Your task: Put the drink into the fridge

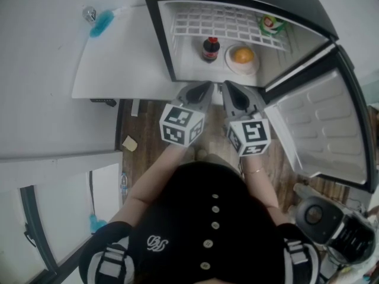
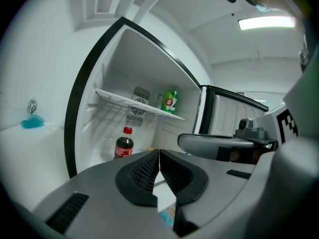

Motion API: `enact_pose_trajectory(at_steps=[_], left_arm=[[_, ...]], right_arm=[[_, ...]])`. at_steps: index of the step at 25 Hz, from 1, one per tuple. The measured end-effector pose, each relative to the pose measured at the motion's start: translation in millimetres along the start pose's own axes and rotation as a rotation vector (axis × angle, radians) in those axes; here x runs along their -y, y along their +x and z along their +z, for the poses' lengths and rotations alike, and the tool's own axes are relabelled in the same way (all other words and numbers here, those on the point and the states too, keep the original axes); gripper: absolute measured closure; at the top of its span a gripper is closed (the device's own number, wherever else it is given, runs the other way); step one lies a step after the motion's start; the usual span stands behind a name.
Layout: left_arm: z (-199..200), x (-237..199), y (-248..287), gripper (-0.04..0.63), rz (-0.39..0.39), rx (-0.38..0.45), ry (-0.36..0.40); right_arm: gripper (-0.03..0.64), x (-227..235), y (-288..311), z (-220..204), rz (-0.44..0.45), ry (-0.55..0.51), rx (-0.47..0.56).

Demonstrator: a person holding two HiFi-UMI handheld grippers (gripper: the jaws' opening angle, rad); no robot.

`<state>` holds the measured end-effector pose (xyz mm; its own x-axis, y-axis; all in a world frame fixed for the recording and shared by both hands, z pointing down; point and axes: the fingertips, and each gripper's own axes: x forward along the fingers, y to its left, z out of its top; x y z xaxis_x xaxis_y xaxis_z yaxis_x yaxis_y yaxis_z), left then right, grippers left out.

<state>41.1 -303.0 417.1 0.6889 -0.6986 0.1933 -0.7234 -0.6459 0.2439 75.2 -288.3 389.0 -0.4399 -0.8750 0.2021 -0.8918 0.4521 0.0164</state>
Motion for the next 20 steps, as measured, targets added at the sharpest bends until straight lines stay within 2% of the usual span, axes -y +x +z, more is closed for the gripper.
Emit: enact_pose_trajectory(at_steps=[6, 20], left_arm=[[-1.5, 1.5, 0.3, 0.588, -0.003, -0.008, 0.003], [-0.6, 0.3, -1.1, 0.588, 0.012, 0.007, 0.005]], right_arm=[[0.609, 0.3, 1.0, 2.1, 0.002, 0.008, 0.037], [0.609, -1.8, -0.2, -1.8, 0.008, 0.008, -0.001]])
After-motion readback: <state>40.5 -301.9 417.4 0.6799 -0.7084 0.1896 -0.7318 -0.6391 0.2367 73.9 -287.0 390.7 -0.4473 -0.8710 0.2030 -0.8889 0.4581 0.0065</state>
